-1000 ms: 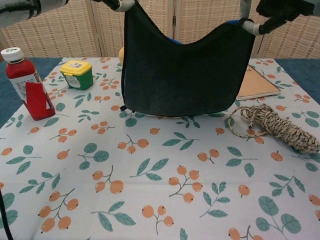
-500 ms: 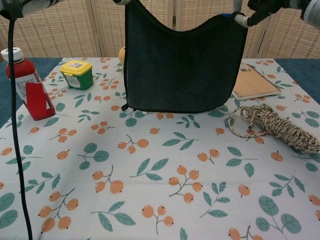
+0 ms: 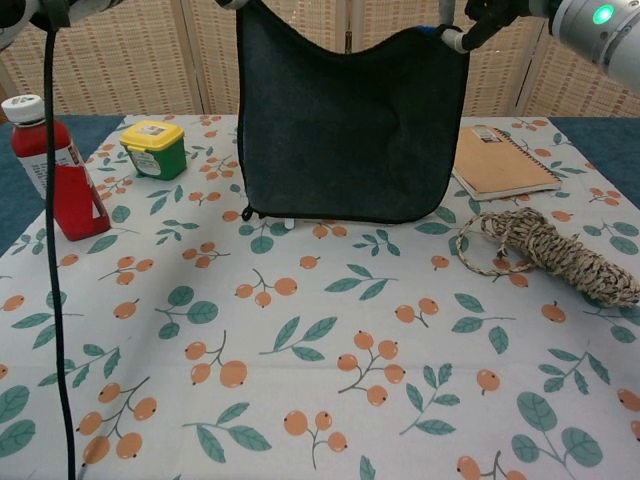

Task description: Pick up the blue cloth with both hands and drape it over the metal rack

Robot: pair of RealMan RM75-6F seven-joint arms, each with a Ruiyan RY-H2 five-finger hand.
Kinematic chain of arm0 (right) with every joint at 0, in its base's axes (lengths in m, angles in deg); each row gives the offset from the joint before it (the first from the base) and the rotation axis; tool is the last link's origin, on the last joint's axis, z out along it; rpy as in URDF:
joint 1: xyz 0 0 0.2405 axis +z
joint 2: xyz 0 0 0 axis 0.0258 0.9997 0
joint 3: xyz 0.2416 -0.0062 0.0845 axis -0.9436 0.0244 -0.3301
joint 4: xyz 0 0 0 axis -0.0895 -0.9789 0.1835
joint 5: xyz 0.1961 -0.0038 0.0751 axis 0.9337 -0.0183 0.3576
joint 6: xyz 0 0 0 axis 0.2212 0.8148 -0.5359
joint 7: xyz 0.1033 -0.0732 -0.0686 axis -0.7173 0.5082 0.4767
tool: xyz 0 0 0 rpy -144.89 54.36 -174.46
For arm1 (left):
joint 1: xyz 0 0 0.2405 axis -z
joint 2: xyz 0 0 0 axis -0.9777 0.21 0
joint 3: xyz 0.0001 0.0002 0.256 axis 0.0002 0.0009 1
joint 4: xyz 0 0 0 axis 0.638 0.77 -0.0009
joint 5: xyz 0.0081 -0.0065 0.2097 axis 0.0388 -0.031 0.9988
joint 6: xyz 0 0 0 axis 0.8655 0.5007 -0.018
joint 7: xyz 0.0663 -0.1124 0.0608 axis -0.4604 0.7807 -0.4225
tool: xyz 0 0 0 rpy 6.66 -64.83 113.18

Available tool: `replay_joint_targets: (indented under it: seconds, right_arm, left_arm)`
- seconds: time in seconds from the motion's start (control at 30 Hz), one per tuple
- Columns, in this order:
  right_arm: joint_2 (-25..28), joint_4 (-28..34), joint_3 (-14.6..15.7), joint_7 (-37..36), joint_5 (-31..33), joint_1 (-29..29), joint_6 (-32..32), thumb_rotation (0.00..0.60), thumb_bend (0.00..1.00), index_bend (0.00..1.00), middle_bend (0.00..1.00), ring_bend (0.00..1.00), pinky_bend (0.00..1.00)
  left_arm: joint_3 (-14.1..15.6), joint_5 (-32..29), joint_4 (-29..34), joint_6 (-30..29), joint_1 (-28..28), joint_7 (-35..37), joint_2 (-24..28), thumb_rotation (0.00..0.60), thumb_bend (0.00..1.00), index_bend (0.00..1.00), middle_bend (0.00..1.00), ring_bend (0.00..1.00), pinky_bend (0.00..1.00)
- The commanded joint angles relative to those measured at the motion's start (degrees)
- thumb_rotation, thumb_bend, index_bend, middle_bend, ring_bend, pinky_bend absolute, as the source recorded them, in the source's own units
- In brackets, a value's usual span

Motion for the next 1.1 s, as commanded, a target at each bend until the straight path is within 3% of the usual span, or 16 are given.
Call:
replay_joint_targets:
  seconds: [0.03,0.53,0.87,0.93,0.97,1.1]
  right_arm:
    - [-1.36,-2.35,-0.19,0.35,1.15,1.63,-1.4,0.6,0.55,0.71,0.98,0.95,0.96]
    - [-7.18,-12.27,0.85,-0.32,2.78,6.53,-4.84,0.6,0.55,0.71,0.98,0.95,0.96]
    - [-10.07,-17.3,0.19,2.4,5.94,9.34,-7.25,0.6,0.53,0.7,0.97,0.95,0.96]
    - [-10.42,-17.96,-0.03,3.84,7.31,9.79,-8.05,0.6,0.51,0.65,0.97,0.95,0.96]
    - [-10.54,-18.14,-0.14,4.5,7.89,9.94,-8.25,0.6,0.46,0.57,0.97,0.95,0.96]
    - [-10.91,-18.3,-1.01,6.77,11.0,10.36,-9.01,0.6,0.16,0.27,0.97,0.95,0.96]
  left_arm:
    - [0.16,-1.59,-2.07,0.94,0.77,-0.99,-0.71,0.6,0.58,0.59,1.0,0.96,1.0]
    - [2.9,-2.61,-7.39,3.34,2.36,-4.23,-3.09,0.6,0.58,0.58,1.0,0.96,1.0]
    - [3.2,-5.99,-12.85,5.53,4.23,-7.68,-5.72,0.6,0.58,0.56,0.98,0.94,1.0]
    - [3.29,-6.88,-13.7,5.98,4.55,-8.64,-6.23,0.6,0.57,0.53,0.94,0.9,1.0]
    - [3.38,-7.46,-13.98,6.27,4.68,-9.29,-6.4,0.6,0.55,0.49,0.89,0.85,1.0]
    - [3.65,-11.3,-14.44,7.05,5.29,-13.37,-6.8,0.6,0.37,0.32,0.6,0.57,0.98]
